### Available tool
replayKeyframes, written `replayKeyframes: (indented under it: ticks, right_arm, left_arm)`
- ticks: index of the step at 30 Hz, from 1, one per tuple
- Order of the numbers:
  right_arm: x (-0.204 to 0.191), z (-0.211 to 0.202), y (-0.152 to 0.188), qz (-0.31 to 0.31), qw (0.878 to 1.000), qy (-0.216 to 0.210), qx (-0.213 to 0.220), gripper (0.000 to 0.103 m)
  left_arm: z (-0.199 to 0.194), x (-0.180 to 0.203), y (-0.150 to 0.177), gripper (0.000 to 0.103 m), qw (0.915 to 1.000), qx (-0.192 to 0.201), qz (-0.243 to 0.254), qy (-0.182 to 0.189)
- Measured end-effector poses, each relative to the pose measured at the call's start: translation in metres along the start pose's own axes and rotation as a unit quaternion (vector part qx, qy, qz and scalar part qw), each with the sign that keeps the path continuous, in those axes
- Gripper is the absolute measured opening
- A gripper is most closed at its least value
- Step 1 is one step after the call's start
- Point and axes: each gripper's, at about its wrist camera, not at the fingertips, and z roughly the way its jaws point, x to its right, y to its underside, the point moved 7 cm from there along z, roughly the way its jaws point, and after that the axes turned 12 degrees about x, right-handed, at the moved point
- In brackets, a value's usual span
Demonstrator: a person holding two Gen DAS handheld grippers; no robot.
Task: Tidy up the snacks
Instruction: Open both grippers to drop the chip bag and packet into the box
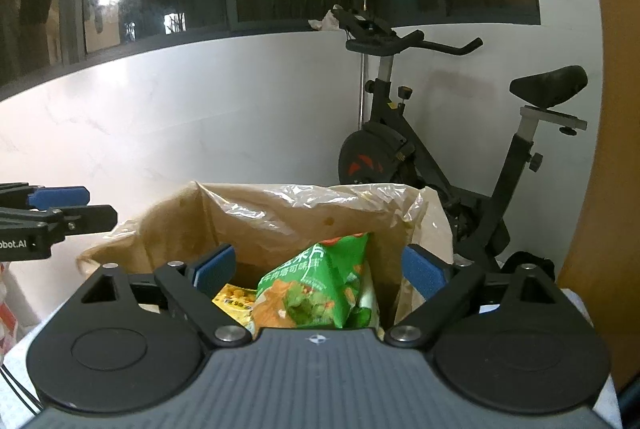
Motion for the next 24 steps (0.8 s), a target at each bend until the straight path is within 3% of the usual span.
replayKeyframes:
  ticks: [11,24]
  right_arm:
    - [-0.014,-0.042,0.004,-0.014,0.999,-0.018,0.030,0.100]
    - [-0.027,-0.076,0.028,-0.032,0.998,-0.028,0.046,0.100]
  left_arm:
    - [-0.037,-0.004,0.004,0.077,0.9997,0.018,-0.011,-0.015]
    - [-0.070,0.000,0.056,0.077,0.9977,-0.025,-0.061,-0.013]
